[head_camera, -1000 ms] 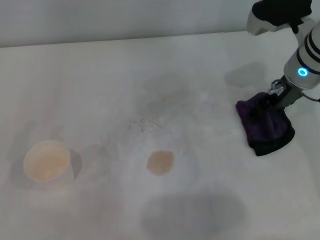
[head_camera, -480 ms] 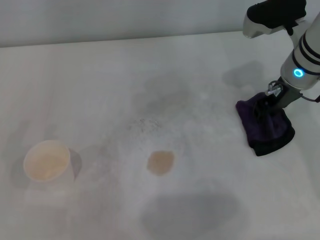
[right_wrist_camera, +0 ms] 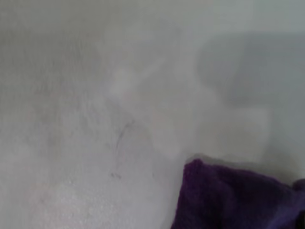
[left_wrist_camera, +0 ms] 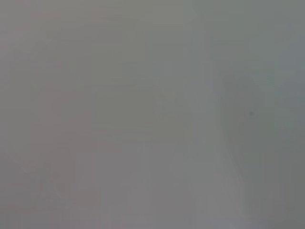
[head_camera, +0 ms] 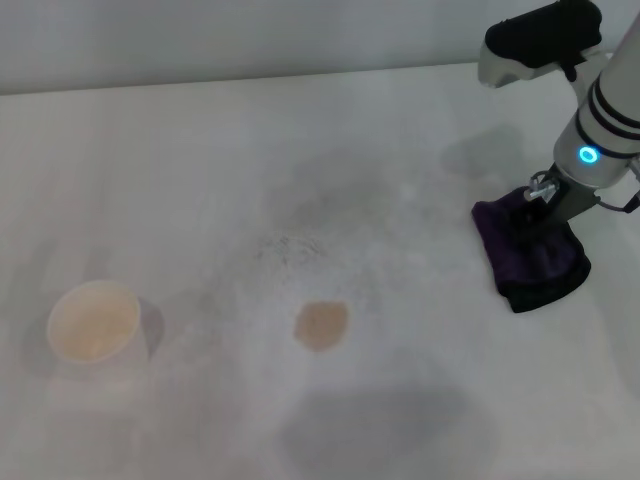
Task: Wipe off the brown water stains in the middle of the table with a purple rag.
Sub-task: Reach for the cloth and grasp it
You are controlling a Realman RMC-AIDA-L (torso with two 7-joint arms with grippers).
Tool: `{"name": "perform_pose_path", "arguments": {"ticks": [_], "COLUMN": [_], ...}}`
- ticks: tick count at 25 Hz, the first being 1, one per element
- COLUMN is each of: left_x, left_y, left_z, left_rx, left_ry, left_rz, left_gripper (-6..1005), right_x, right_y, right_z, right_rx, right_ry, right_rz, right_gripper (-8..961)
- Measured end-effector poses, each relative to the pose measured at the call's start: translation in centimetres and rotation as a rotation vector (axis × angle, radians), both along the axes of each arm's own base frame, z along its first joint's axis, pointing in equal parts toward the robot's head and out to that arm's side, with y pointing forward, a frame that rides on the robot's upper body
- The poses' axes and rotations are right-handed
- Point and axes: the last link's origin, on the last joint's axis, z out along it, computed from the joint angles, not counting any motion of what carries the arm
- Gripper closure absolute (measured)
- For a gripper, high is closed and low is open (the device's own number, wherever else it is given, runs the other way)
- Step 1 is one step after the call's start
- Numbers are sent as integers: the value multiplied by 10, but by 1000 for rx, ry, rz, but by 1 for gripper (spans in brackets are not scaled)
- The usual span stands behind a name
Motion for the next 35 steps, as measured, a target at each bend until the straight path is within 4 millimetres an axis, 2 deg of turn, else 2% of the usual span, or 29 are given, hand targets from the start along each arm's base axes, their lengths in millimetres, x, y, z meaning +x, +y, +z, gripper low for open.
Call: {"name": "perform_pose_path", "arguments": {"ticks": [2, 7, 21, 32, 35], "left_x": [0, 0, -2, -3, -3], "left_y": [1, 1, 4, 5, 5], "left_z": [1, 1, 0, 0, 0], "left_rx": [0, 1, -6, -9, -8], "left_ry": [2, 3, 5, 11, 17], "left_rz": [-2, -3, 13, 24, 25], "left_gripper": [122, 123, 122, 122, 122], "right_x": [1, 2, -2, -3, -3], "right_y": [0, 0, 0, 2, 3], "right_z": [-2, -5, -5, -4, -4], "right_rx": [-10, -14, -27, -23, -21], "right_ry": [-5, -10, -7, -11, -19], "right_rz": [-6, -4, 3, 3, 3], "right_gripper": [887, 895, 791, 578, 583]}}
